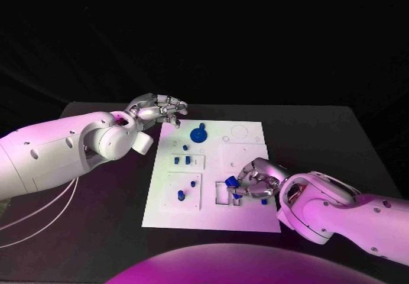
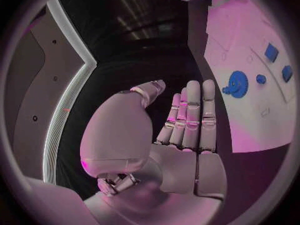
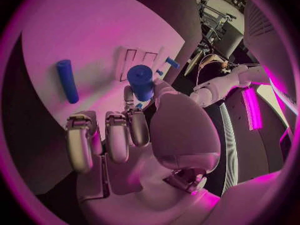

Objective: Assemble the parts on the task board

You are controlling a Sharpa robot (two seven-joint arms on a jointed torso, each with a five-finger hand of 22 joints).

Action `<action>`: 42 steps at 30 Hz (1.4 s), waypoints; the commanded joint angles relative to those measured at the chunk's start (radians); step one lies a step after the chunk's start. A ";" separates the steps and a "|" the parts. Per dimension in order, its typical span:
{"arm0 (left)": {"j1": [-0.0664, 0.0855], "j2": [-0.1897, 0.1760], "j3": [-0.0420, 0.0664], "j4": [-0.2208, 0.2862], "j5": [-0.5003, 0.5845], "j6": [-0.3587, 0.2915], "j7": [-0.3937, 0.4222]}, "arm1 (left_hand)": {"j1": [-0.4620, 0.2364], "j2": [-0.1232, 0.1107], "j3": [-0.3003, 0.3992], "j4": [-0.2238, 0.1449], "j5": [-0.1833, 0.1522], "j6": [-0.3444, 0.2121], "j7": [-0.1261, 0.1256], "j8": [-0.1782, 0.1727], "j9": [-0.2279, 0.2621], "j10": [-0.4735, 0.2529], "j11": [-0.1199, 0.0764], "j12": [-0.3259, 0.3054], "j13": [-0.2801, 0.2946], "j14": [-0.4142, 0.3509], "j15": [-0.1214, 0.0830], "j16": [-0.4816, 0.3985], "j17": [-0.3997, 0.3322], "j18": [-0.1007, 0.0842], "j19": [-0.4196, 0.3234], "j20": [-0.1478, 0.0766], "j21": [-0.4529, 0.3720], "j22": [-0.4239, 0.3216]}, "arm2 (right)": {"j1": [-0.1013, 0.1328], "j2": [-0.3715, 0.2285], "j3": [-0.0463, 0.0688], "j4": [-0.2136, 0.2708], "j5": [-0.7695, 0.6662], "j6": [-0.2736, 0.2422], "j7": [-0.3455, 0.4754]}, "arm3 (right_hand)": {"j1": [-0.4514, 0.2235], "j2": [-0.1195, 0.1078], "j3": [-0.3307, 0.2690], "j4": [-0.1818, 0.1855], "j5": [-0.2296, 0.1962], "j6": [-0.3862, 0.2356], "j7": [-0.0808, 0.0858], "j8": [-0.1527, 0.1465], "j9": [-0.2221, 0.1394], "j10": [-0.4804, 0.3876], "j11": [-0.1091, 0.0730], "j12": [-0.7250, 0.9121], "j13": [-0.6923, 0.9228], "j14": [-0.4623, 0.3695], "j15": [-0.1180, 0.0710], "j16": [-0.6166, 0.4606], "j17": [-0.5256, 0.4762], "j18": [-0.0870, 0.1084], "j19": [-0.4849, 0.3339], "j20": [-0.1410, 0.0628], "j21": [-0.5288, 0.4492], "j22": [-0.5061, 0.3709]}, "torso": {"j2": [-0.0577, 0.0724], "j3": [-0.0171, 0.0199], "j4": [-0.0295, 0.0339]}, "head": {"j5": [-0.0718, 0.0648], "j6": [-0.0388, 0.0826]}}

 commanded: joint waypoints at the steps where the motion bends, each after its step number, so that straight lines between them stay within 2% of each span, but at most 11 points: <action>1: 0.000 0.001 0.001 0.004 0.007 0.020 0.008 | -0.009 0.000 -0.001 0.006 0.003 -0.008 0.018 0.005 -0.001 -0.006 0.001 0.006 -0.001 -0.004 0.001 -0.002 0.001 0.011 -0.003 0.005 -0.005 -0.001 | -0.004 0.012 0.000 -0.008 0.020 0.058 0.001 | -0.013 -0.001 0.005 -0.002 -0.006 0.045 -0.037 0.003 0.003 0.007 0.000 0.005 0.103 0.096 -0.007 0.002 0.209 -0.006 0.103 -0.007 0.004 0.263 | 0.000 -0.0005 -0.0011 | 0.003 0.000; 7: 0.000 0.000 0.001 0.006 0.009 0.020 0.009 | -0.009 0.000 -0.001 0.006 0.003 -0.008 0.018 0.005 -0.001 -0.006 0.001 0.006 -0.001 -0.004 0.001 -0.002 0.001 0.011 -0.003 0.005 -0.005 -0.001 | -0.008 0.027 0.000 -0.017 0.017 0.076 -0.006 | -0.038 -0.002 0.004 -0.002 -0.013 0.054 -0.039 0.006 0.006 0.009 -0.002 0.006 0.105 0.096 -0.008 0.002 0.210 -0.006 0.103 -0.008 0.004 0.263 | 0.000 0.0002 -0.0047 | 0.007 0.000; 12: 0.001 0.000 0.001 0.008 0.009 0.023 0.010 | -0.007 0.000 -0.001 0.004 0.004 -0.009 0.018 0.005 -0.002 -0.008 0.001 0.006 -0.001 -0.005 0.000 -0.002 0.001 0.012 -0.003 0.005 -0.005 -0.002 | -0.009 0.034 0.000 -0.019 0.012 0.084 -0.010 | -0.057 -0.003 0.002 -0.002 -0.027 0.058 -0.041 0.008 0.009 0.010 -0.003 0.008 0.107 0.096 -0.009 0.003 0.211 -0.006 0.103 -0.009 0.004 0.263 | 0.000 0.0015 -0.0052 | 0.007 0.000; 18: 0.001 0.000 0.001 0.007 0.009 0.024 0.010 | -0.007 0.000 -0.001 0.004 0.004 -0.009 0.018 0.005 -0.002 -0.008 0.001 0.006 -0.001 -0.005 0.000 -0.002 0.001 0.012 -0.003 0.005 -0.005 -0.002 | -0.009 0.038 0.000 -0.024 0.002 0.068 -0.016 | -0.074 -0.005 -0.001 -0.002 -0.036 0.061 -0.042 0.009 0.011 0.010 -0.004 0.006 0.106 0.096 -0.010 0.003 0.211 -0.006 0.103 -0.009 0.004 0.263 | -0.001 0.0015 -0.0038 | 0.007 0.000; 24: 0.001 0.001 0.001 0.007 0.009 0.024 0.011 | -0.005 0.001 0.000 0.004 0.005 -0.010 0.018 0.006 -0.002 -0.008 0.001 0.007 -0.001 -0.005 0.000 -0.002 0.001 0.012 -0.003 0.005 -0.006 -0.002 | -0.008 0.049 0.000 -0.030 -0.002 0.060 -0.019 | -0.109 -0.008 -0.013 -0.002 -0.103 0.062 -0.043 0.012 0.020 0.011 -0.005 0.005 0.107 0.097 -0.011 0.002 0.212 -0.006 0.103 -0.011 0.004 0.263 | 0.001 0.0016 -0.0023 | 0.006 0.000; 26: 0.001 0.000 0.001 0.007 0.009 0.025 0.010 | -0.005 0.001 0.000 0.004 0.005 -0.010 0.018 0.006 -0.002 -0.008 0.001 0.007 -0.001 -0.005 0.000 -0.002 0.001 0.012 -0.003 0.005 -0.006 -0.002 | -0.008 0.053 0.000 -0.033 -0.002 0.058 -0.020 | -0.124 -0.012 -0.025 -0.001 -0.141 0.060 -0.042 0.012 0.024 0.010 -0.004 0.002 0.106 0.096 -0.010 0.002 0.211 -0.006 0.103 -0.011 0.004 0.263 | 0.001 0.0016 -0.0022 | 0.007 0.000; 31: 0.001 -0.001 0.001 0.008 0.009 0.025 0.009 | -0.005 0.001 0.000 0.004 0.005 -0.010 0.018 0.006 -0.002 -0.008 0.001 0.007 -0.001 -0.005 0.000 -0.002 0.001 0.012 -0.003 0.005 -0.006 -0.002 | -0.008 0.060 0.000 -0.042 -0.004 0.056 -0.020 | -0.153 -0.018 -0.059 0.000 -0.191 0.053 -0.040 0.012 0.031 0.007 -0.002 -0.004 0.103 0.095 -0.009 0.000 0.207 -0.006 0.103 -0.009 0.004 0.263 | 0.000 -0.0004 -0.0039 | 0.010 0.000; 33: 0.001 -0.002 0.001 0.009 0.009 0.025 0.009 | -0.004 0.001 0.000 0.004 0.005 -0.011 0.019 0.007 -0.002 -0.009 0.001 0.007 -0.001 -0.005 0.000 -0.002 0.001 0.012 -0.003 0.005 -0.006 -0.003 | -0.008 0.063 0.000 -0.045 -0.004 0.059 -0.019 | -0.161 -0.029 -0.079 0.001 -0.195 0.050 -0.039 0.012 0.034 0.005 -0.001 -0.006 0.102 0.095 -0.008 -0.001 0.205 -0.006 0.103 -0.008 0.004 0.263 | 0.000 -0.0006 -0.0041 | 0.010 0.000; 35: 0.001 -0.002 0.001 0.009 0.009 0.025 0.009 | -0.004 0.001 0.000 0.004 0.005 -0.011 0.019 0.007 -0.002 -0.009 0.001 0.007 -0.001 -0.005 0.000 -0.002 0.001 0.012 -0.003 0.005 -0.006 -0.003 | -0.008 0.065 0.000 -0.047 -0.004 0.062 -0.018 | -0.163 -0.026 -0.093 0.000 -0.181 0.049 -0.039 0.012 0.037 0.004 -0.001 -0.008 0.101 0.095 -0.007 -0.001 0.204 -0.006 0.103 -0.008 0.004 0.263 | 0.000 -0.0001 -0.0038 | 0.011 0.000; 42: 0.001 -0.004 0.001 0.010 0.009 0.024 0.007 | -0.004 0.002 0.000 0.004 0.005 -0.011 0.019 0.007 -0.002 -0.010 0.001 0.007 -0.001 -0.006 0.000 -0.002 0.001 0.012 -0.003 0.005 -0.006 -0.003 | -0.008 0.066 0.000 -0.051 -0.008 0.066 -0.018 | -0.167 -0.029 -0.111 0.001 -0.178 0.047 -0.038 0.012 0.039 0.001 0.000 -0.013 0.098 0.094 -0.007 -0.002 0.203 -0.006 0.103 -0.007 0.004 0.263 | -0.001 -0.0002 -0.0031 | 0.011 0.000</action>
